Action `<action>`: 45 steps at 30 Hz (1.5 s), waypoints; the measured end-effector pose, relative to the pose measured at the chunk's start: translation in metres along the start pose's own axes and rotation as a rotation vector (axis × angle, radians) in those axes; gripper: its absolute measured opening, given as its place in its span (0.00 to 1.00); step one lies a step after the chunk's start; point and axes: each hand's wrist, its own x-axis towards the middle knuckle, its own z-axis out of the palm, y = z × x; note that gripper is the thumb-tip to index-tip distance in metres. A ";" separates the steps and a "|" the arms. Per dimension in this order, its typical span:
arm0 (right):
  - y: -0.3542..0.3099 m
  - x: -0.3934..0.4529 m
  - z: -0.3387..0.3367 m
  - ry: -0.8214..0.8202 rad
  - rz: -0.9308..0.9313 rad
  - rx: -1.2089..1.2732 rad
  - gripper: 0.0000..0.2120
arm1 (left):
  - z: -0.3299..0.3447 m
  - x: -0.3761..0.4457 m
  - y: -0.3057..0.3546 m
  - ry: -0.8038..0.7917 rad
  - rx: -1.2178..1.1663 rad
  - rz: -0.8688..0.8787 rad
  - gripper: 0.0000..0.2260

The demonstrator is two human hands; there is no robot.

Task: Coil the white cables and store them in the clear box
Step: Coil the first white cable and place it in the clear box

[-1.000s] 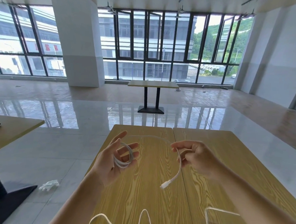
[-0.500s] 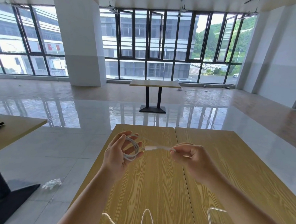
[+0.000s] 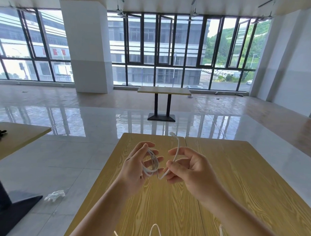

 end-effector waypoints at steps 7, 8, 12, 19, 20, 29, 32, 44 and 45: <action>-0.010 0.000 0.006 0.196 -0.025 0.125 0.37 | 0.007 0.003 -0.001 -0.055 0.142 -0.026 0.14; -0.011 0.000 0.006 0.194 -0.034 0.118 0.32 | 0.007 0.003 -0.001 -0.068 0.158 -0.032 0.14; -0.019 -0.001 -0.003 0.101 -0.046 0.023 0.15 | 0.003 0.003 -0.004 -0.115 0.221 -0.074 0.15; -0.040 -0.011 -0.015 0.074 -0.291 -0.523 0.11 | 0.005 -0.005 -0.005 -0.231 0.239 -0.172 0.17; -0.042 -0.009 -0.017 0.078 -0.313 -0.582 0.09 | 0.007 -0.006 -0.005 -0.254 0.265 -0.187 0.17; -0.052 -0.003 -0.042 -0.057 -0.398 -0.773 0.05 | 0.010 -0.016 0.000 -0.563 0.226 -0.279 0.20; -0.053 -0.001 -0.050 -0.057 -0.391 -0.750 0.04 | 0.008 -0.016 0.000 -0.701 0.073 -0.332 0.18; -0.030 0.001 -0.058 0.022 -0.303 -0.686 0.04 | 0.027 -0.024 -0.003 -0.969 -0.071 -0.360 0.13; -0.029 0.001 -0.059 0.018 -0.298 -0.692 0.05 | 0.027 -0.026 -0.001 -0.947 -0.050 -0.361 0.12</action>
